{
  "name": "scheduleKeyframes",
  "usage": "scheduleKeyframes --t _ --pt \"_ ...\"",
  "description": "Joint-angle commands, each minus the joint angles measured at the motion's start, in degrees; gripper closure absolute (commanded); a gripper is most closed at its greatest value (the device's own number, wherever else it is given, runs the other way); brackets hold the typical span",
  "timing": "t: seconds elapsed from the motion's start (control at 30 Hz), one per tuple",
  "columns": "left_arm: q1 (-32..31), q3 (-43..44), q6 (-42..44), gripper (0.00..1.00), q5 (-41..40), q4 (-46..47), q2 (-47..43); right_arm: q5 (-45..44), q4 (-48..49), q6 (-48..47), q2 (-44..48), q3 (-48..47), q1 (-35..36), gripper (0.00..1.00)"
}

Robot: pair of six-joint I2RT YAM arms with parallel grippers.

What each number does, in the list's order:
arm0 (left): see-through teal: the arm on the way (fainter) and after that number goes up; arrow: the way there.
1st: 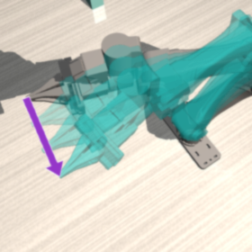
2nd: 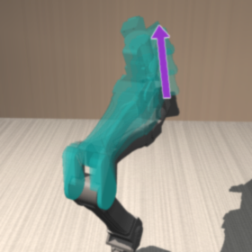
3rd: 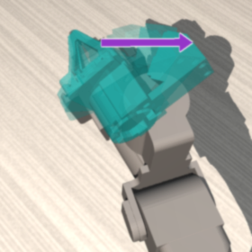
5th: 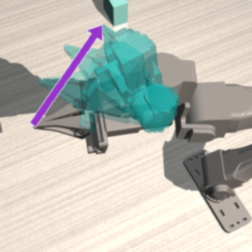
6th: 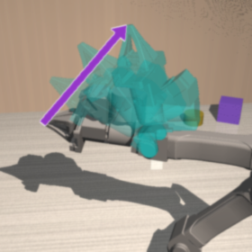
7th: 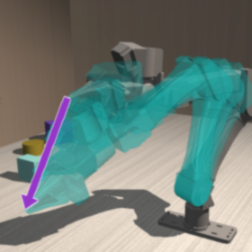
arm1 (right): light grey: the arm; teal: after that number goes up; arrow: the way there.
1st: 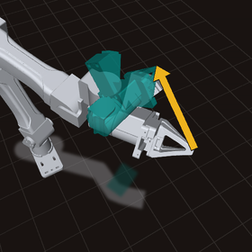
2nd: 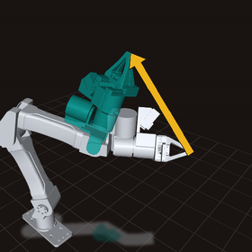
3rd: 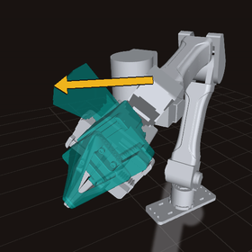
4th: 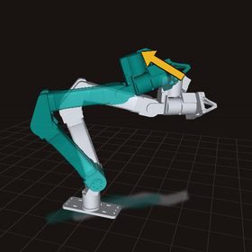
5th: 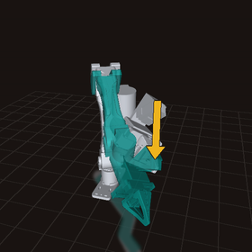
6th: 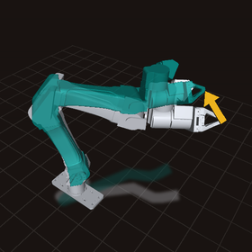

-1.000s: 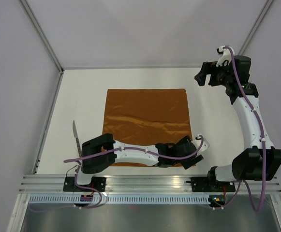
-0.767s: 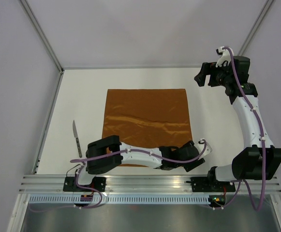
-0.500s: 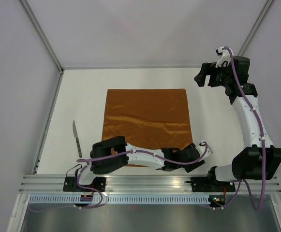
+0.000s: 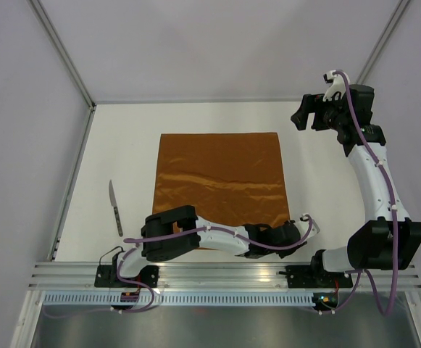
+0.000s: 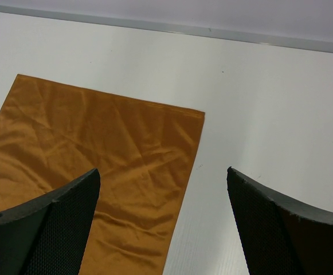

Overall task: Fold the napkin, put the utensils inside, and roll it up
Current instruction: Fold the napkin

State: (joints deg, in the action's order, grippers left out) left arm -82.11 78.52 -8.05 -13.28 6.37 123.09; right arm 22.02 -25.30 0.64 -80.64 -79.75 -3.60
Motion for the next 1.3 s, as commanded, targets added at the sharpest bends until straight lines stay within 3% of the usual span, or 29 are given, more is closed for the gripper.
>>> scheduleKeyframes --t 0.0,0.23,0.53,0.93,1.27 --pt "-0.34 -0.56 -1.17 0.57 -0.17 1.62 1.1 -0.22 -0.28 1.46 -0.48 0.12 -0.18 0.04" --pt "-0.34 -1.27 -0.74 0.8 -0.61 2.07 -0.21 0.22 -0.36 1.64 -0.75 0.03 -0.18 0.04" --pt "1.24 -0.91 -3.01 0.86 1.06 1.01 -4.52 0.74 -0.63 1.55 -0.75 0.03 -0.18 0.04" --pt "14.33 -5.74 -12.85 0.98 11.25 0.75 -14.89 1.27 -0.98 1.2 -0.66 -0.06 -0.18 0.04" --pt "31.98 -12.42 -20.33 0.98 17.84 -0.22 -20.34 2.67 -1.51 1.2 -1.1 -0.41 -0.18 0.04"
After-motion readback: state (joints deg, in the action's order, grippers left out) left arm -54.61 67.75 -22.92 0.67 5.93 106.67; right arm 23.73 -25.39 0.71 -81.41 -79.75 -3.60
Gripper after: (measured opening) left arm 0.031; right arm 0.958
